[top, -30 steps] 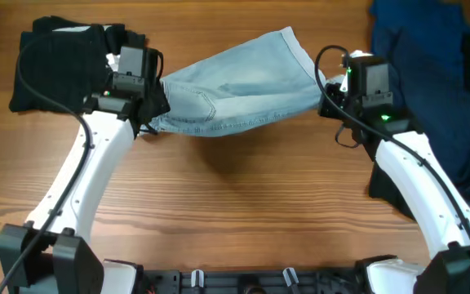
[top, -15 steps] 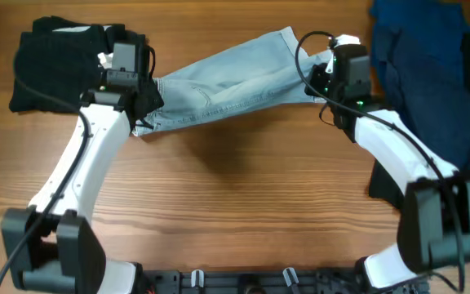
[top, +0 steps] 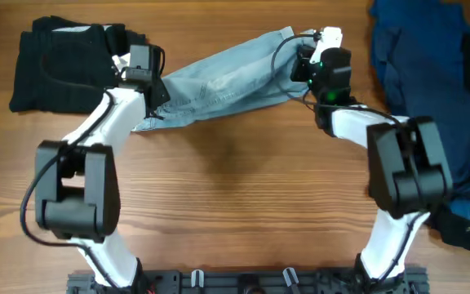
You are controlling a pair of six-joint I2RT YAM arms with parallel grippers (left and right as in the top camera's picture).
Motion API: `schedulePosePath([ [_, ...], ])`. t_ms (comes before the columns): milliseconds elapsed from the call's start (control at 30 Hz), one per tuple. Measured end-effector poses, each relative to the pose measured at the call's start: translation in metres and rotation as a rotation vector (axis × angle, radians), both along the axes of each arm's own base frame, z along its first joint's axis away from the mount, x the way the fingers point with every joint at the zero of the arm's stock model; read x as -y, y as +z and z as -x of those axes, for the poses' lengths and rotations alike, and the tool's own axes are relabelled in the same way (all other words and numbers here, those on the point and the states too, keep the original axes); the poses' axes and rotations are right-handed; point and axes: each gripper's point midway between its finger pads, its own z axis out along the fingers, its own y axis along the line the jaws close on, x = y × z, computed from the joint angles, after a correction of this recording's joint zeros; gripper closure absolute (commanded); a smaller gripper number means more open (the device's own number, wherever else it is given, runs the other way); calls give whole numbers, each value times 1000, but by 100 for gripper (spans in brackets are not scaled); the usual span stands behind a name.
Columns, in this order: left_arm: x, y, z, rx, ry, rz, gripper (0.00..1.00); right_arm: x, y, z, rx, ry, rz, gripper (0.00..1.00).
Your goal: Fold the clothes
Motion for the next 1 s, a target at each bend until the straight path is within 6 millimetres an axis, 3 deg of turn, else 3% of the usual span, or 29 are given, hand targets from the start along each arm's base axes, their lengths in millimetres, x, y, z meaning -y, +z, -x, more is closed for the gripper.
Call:
schedulePosePath([
  [133,-3,-7,-9,27,25,6,0,-4,-8,-4,-3,-2,1,0],
  [367,-17,-8,-6,17,59,21,0,-6,-16,-7,-96,6,20,0],
  [500,-18,4,-1,14,62,30,0,-7,-18,6,-209,39,60,0],
  [567,-17,20,1,37,56,40,0,-7,-6,13,-239,49,76,0],
  [700,0,54,8,63,-52,90,0,-6,58,35,-246,80,91,0],
  [800,12,57,16,33,-141,91,0,-6,97,51,-228,99,87,0],
  [900,29,52,24,-19,-263,72,0,-6,107,66,-255,116,86,0],
  [1000,47,49,30,-50,-399,46,0,-8,97,79,-326,142,84,0],
])
